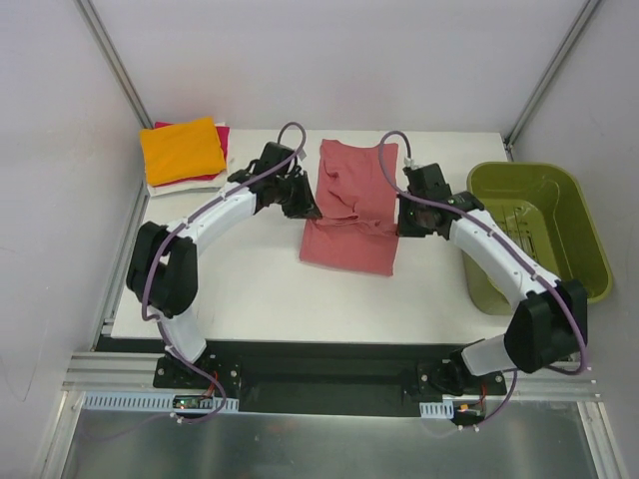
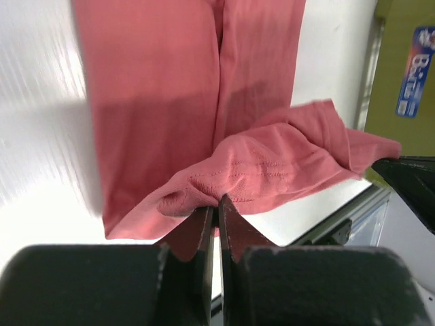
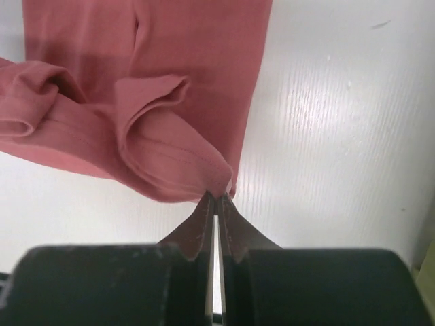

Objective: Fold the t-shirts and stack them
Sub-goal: Fold the folded rectangular tshirt in 1/3 of the way

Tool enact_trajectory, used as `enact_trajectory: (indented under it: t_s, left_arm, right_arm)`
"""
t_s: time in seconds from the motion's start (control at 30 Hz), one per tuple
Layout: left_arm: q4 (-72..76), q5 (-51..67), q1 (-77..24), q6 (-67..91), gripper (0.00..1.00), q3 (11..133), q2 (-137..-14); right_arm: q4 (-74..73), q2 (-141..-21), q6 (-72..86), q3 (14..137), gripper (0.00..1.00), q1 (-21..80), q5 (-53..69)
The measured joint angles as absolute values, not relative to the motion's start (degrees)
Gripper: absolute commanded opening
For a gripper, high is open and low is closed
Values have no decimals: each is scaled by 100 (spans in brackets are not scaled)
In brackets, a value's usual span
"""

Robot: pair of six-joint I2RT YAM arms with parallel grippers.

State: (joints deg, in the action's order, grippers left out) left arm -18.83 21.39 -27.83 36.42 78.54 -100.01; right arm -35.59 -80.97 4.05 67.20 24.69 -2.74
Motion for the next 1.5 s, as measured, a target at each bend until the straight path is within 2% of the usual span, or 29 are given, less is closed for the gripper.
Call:
enact_trajectory:
  t_s: [0.33,0.4,0.47,0.5,0.53,0.57,0.6,0.63,0.67,0.7,0.8,0.97,1.07,1.2,1.33,1.5]
  left_arm:
    - [-1953,2390,-2532,3376,1,9041,-11242]
    - [-1981,2434,-2499,3365,3,9177,-11441]
    - [-2003,2504,-2453,3363,10,9310,-11629]
    - [-2005,2519,-2425,3361,15,9369,-11719]
    - [-2010,2528,-2405,3356,28,9430,-11804]
    - [-2008,2536,-2381,3350,35,9480,-11878]
    - [-2023,2543,-2349,3336,45,9526,-11935]
    - [-2056,2556,-2331,3332,89,9579,-11981]
    - [-2084,2567,-2314,3328,99,9620,-12007]
    - [-2097,2582,-2294,3297,99,9633,-12014]
    - [-2132,2602,-2261,3312,99,9605,-11950]
    - [-2169,2561,-2241,3312,99,8875,-11249]
    - [-2165,2517,-2246,3330,99,8117,-10556]
    - [-2156,2370,-2246,3380,99,7048,-9692]
    - [-2213,2185,-2246,3511,99,6025,-8908]
    - [-2290,1890,-2244,3745,99,5009,-7832]
  right_arm:
    - [-3481,-9428,167,7631,3,1876,-71]
    - [-3476,-9695,143,7811,6,1802,-5]
    - [-3457,-9944,134,7953,11,1739,49]
    - [-3448,-10073,128,8016,17,1710,54]
    - [-3452,-10202,119,8090,22,1684,69]
    - [-3454,-10315,106,8167,30,1660,75]
    - [-3459,-10436,75,8256,55,1636,80]
    - [-3479,-10584,21,8392,68,1610,80]
    - [-3553,-10704,-25,8532,75,1592,73]
    - [-3605,-10787,-12,8637,86,1584,69]
    - [-3699,-10871,-161,8809,99,1557,64]
    - [-3632,-10357,-250,8158,99,1562,266]
    - [-3529,-9800,-309,7522,100,1614,679]
    - [-3356,-9542,-419,7325,100,1938,1273]
    - [-3004,-9776,-473,7483,100,2600,1669]
    - [-2620,-10881,-384,8440,99,3059,1949]
